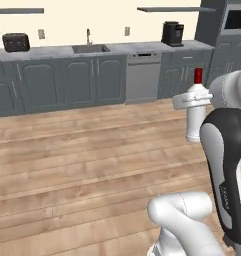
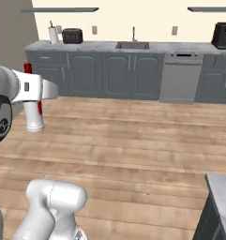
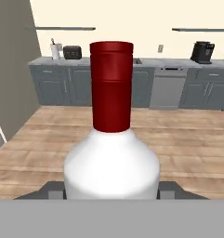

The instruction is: There is a bowl on the dining counter. Grab a lemon wedge from the fridge and place it in the bowl. Then get the liquor bottle and glass cup from the cabinet and place them next to the bowl.

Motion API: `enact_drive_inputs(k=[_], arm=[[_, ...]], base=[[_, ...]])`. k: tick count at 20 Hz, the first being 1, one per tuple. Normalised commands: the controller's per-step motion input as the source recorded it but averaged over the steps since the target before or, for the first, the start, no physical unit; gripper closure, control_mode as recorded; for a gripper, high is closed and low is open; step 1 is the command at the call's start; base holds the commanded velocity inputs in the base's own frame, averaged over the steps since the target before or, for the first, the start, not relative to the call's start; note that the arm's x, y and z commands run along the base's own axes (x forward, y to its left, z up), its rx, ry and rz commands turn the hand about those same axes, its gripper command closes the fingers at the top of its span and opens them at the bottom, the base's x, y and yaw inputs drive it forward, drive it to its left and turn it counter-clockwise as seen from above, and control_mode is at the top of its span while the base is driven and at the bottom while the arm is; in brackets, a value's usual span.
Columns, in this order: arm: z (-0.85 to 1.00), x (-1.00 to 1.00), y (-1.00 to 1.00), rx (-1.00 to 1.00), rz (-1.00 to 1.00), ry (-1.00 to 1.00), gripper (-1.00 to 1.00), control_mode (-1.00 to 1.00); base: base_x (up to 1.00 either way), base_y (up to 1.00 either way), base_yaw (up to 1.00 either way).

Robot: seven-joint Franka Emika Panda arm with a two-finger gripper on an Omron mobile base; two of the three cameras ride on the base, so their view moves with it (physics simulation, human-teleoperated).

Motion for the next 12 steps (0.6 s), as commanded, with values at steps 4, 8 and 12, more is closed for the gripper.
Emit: enact_drive_inputs(k=[4, 8, 12], arm=[[0.0, 0.0, 0.0, 0.0, 0.0, 0.0, 1.0, 1.0], [0.0, 0.0, 0.0, 0.0, 0.0, 0.0, 1.0, 1.0], [0.0, 0.0, 0.0, 0.0, 0.0, 0.0, 1.0, 1.0]], base=[[1.0, 0.0, -0.48], [0.91, 0.06, -0.51], [0.85, 0.07, -0.53]])
